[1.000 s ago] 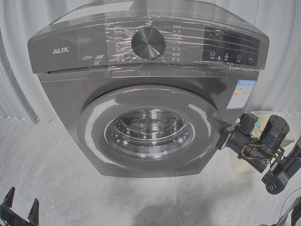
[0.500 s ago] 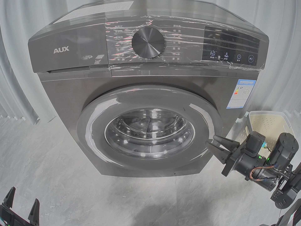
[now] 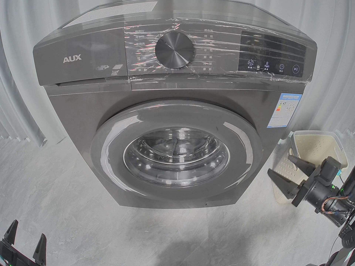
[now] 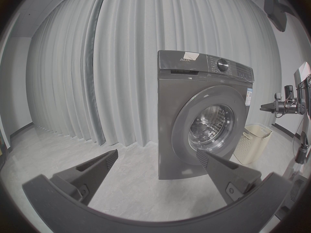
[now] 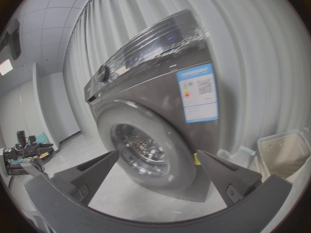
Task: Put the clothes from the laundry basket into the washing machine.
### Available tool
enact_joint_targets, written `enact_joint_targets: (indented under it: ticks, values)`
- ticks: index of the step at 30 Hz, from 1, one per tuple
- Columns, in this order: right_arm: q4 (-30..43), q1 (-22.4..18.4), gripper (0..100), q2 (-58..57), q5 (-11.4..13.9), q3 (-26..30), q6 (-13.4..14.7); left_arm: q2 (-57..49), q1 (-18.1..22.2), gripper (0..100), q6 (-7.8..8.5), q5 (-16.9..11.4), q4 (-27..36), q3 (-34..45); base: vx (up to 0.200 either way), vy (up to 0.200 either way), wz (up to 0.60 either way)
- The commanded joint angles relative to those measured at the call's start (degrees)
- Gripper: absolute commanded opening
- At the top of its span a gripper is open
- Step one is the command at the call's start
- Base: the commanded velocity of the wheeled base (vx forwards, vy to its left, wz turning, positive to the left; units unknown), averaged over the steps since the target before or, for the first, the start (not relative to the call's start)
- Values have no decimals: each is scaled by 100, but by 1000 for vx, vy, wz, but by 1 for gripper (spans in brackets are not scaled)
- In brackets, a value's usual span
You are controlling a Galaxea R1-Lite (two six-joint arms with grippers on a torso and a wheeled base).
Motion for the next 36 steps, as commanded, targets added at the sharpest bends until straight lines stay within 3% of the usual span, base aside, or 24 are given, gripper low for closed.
enact_joint_targets:
  ticks: [1, 8, 9, 12, 18, 24, 27, 36]
  values:
    - [320, -691, 100, -871, -3, 138, -77, -93, 2, 100, -1, 2, -1, 92, 0, 0, 0]
    - [1278, -841, 100, -1865, -179, 138, -209, -93, 2, 100, -1, 2, -1, 101, 0, 0, 0]
    - [1383, -1017, 100, -2067, -293, 138, -200, -93, 2, 100, -1, 2, -1, 101, 0, 0, 0]
    - [1480, -1544, 100, -2410, -284, 138, -235, -93, 2, 100, -1, 2, -1, 92, 0, 0, 0]
    - [1990, -1755, 100, -3253, -284, 138, -271, -93, 2, 100, -1, 2, -1, 101, 0, 0, 0]
    - [3827, -2247, 100, -5046, -65, 138, -561, -93, 2, 100, -1, 2, -1, 101, 0, 0, 0]
    - [4996, -2449, 100, -6154, 217, 138, -613, -93, 2, 100, -1, 2, -1, 101, 0, 0, 0]
    - [7246, -2607, 100, -8087, 278, 138, -649, -93, 2, 100, -1, 2, -1, 101, 0, 0, 0]
